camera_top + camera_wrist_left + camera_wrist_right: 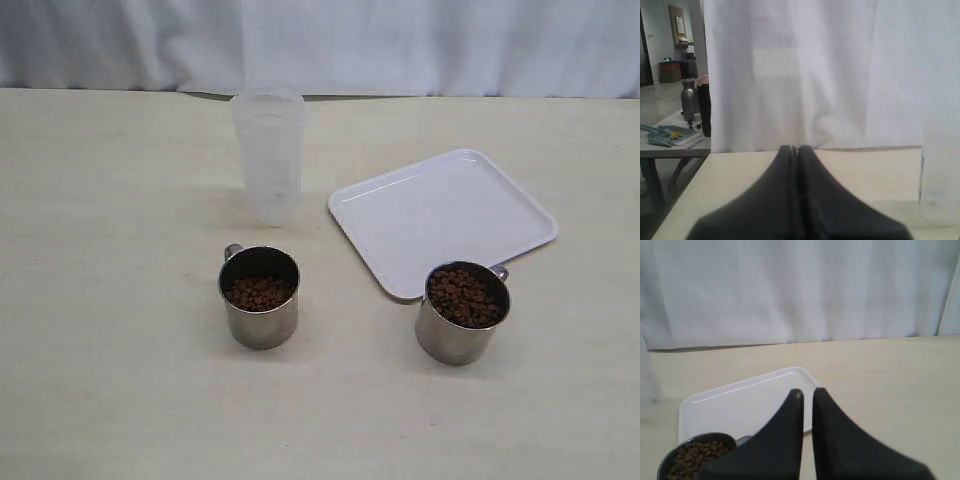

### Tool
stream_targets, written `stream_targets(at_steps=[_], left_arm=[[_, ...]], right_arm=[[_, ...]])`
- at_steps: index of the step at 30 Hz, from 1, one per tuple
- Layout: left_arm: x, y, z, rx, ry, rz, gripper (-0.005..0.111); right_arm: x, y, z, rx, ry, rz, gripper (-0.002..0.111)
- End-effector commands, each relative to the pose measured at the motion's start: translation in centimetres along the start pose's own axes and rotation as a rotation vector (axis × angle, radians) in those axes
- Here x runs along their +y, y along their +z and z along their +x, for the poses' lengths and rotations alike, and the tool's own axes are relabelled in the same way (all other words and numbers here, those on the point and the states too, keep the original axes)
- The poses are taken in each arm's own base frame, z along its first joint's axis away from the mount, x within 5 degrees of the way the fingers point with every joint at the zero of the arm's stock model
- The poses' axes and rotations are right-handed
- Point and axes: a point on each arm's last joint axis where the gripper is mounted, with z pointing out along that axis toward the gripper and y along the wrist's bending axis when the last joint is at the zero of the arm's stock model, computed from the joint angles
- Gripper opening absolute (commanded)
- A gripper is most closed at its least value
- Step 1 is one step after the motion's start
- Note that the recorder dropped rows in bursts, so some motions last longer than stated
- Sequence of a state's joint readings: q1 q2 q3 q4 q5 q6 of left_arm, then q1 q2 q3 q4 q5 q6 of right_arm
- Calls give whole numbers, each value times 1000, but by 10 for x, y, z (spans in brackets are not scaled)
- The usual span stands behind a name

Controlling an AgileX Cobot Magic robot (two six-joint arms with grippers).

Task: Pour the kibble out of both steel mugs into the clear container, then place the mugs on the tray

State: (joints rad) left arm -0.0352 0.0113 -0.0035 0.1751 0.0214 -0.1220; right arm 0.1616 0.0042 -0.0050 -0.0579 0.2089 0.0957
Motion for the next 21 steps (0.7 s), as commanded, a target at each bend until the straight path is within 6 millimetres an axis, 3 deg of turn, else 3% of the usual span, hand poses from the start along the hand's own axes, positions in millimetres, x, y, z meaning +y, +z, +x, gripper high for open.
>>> stream_targets(at_steps=[1, 16, 21], left_arm=[[0, 0, 0, -7, 0, 0, 0], [0, 0, 0, -10, -1, 1, 0], [-1, -1, -8, -96, -20, 12, 0]], right_arm=[[0, 0, 1, 1, -8, -3, 5], [0, 0, 1, 1, -8, -3, 5], [0, 0, 1, 1, -8, -3, 5]])
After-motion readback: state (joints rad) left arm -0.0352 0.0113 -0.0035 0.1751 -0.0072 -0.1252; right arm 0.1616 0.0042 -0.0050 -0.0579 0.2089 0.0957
